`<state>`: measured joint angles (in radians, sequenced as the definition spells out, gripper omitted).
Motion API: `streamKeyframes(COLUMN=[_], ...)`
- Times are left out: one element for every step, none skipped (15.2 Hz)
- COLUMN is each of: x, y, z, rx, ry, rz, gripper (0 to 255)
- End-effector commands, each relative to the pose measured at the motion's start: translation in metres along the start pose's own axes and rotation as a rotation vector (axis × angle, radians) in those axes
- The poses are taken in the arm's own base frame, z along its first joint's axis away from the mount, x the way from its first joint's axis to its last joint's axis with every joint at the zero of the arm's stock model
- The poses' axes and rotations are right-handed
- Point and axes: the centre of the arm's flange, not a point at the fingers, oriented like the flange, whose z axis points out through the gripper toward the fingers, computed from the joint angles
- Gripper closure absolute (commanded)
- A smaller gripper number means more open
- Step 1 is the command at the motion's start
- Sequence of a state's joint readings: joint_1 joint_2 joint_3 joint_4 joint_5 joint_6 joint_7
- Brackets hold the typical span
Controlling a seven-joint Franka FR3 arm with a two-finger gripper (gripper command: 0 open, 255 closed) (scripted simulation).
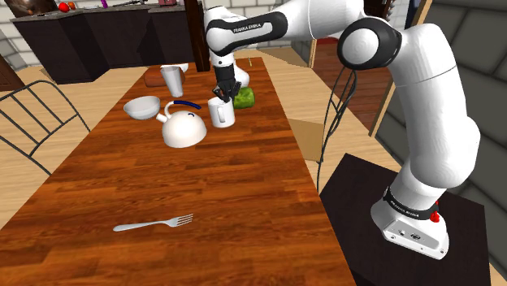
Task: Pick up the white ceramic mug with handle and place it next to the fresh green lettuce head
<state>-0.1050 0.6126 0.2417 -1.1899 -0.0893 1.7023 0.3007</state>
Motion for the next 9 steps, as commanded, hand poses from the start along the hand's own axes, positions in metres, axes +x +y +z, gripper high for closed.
streamKeyframes(x=[0.0, 0.001, 0.001, 0.002, 0.002, 0.003, 0.003, 0.004, 0.004], y=[0.0, 0.0, 0.0, 0.0, 0.0, 0.0, 0.0, 0.001, 0.001], z=[0.011, 0.016, 0.021, 0.027, 0.032, 0.037, 0.042, 0.048, 0.053], rx=[0.0, 0.0, 0.0, 0.0, 0.0, 0.0, 0.0, 0.0, 0.0], ry=[0.001, 0.001, 0.001, 0.001, 0.001, 0.001, 0.001, 0.001, 0.001], rz=[0.0, 0.0, 0.0, 0.0, 0.0, 0.0, 0.0, 0.0, 0.0], gripper=[255, 255, 255, 255, 255, 255, 255, 255, 255])
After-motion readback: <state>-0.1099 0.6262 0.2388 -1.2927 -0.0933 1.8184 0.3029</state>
